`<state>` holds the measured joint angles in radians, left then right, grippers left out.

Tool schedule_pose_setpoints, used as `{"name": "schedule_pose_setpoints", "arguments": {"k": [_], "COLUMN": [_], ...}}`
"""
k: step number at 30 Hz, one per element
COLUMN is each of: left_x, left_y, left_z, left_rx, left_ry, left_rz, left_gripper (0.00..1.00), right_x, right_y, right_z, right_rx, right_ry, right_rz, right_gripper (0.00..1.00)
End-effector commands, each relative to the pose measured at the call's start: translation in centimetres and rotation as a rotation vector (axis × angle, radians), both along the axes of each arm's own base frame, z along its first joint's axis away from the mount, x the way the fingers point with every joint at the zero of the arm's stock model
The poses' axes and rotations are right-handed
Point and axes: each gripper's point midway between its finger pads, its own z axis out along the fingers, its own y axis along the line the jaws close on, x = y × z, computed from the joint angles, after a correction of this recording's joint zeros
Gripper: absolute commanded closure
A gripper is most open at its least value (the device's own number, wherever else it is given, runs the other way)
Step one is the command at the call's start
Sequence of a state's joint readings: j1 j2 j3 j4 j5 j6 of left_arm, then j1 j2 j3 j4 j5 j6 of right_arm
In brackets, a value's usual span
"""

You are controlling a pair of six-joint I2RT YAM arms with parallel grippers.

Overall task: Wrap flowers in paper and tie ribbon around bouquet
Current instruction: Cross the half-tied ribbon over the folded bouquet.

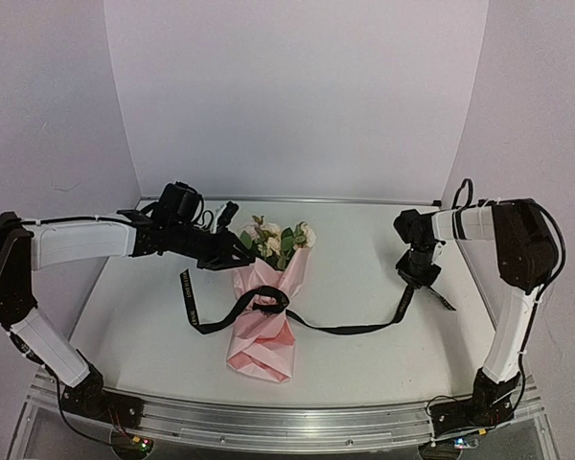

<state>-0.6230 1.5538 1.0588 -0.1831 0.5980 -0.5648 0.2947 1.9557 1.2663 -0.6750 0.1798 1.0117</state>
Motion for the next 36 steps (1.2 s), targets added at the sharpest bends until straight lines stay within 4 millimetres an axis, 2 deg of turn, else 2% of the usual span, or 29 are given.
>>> {"name": "schedule_pose_setpoints", "arguments": {"k": [1, 3, 5, 7, 9, 10, 12, 14, 15, 18, 24, 32, 36], "left_x": [0.5, 0.6, 0.9, 1.2, 1.6, 1.7, 1.8, 1.8, 1.9, 2.0, 2.4, 2.7, 2.8], "left_y": [1.2, 1.8, 2.4, 3.0, 3.6, 3.8, 4.0, 4.1, 4.2, 4.4, 4.7, 3.9, 2.9], "left_z": [3.1, 3.2, 3.5, 3.8, 4.0, 4.1, 4.3, 4.7, 4.9, 5.8, 6.9, 5.7, 5.7], "left_rx": [-0.045, -0.058, -0.091, -0.125, -0.142, -0.150, -0.177, -0.213, -0.226, -0.250, -0.214, -0.275, -0.378], "left_ry": [-0.066, -0.054, -0.040, -0.022, -0.009, -0.004, 0.014, 0.027, 0.031, 0.014, -0.086, -0.001, 0.113], "left_rz": [0.012, 0.022, 0.034, 0.044, 0.054, 0.057, 0.052, 0.045, 0.050, 0.056, 0.041, 0.037, 0.017], "left_gripper": [0.78, 0.78, 0.77, 0.75, 0.73, 0.72, 0.67, 0.60, 0.57, 0.50, 0.39, 0.26, 0.25], "right_x": [2.8, 4.2, 5.9, 7.1, 7.4, 7.0, 5.0, 2.8, 1.7, -0.5, -4.2, -6.3, -7.4], "right_y": [2.1, 4.2, 7.6, 12.4, 18.3, 21.4, 27.5, 31.5, 32.6, 34.7, 37.2, 39.1, 39.9], "right_z": [2.0, 4.1, 6.9, 10.1, 13.2, 14.4, 16.5, 18.1, 18.4, 18.8, 19.9, 21.2, 22.5], "right_rx": [0.049, 0.075, 0.120, 0.168, 0.226, 0.255, 0.297, 0.307, 0.306, 0.339, 0.476, 0.550, 0.549], "right_ry": [-0.053, -0.103, -0.173, -0.248, -0.316, -0.338, -0.378, -0.409, -0.415, -0.423, -0.466, -0.480, -0.513], "right_rz": [0.076, 0.159, 0.260, 0.390, 0.543, 0.634, 0.817, 0.969, 1.023, 1.125, 1.303, 1.416, 1.463], "right_gripper": [1.00, 1.00, 1.00, 1.00, 1.00, 1.00, 1.00, 1.00, 1.00, 1.00, 1.00, 1.00, 1.00]}}
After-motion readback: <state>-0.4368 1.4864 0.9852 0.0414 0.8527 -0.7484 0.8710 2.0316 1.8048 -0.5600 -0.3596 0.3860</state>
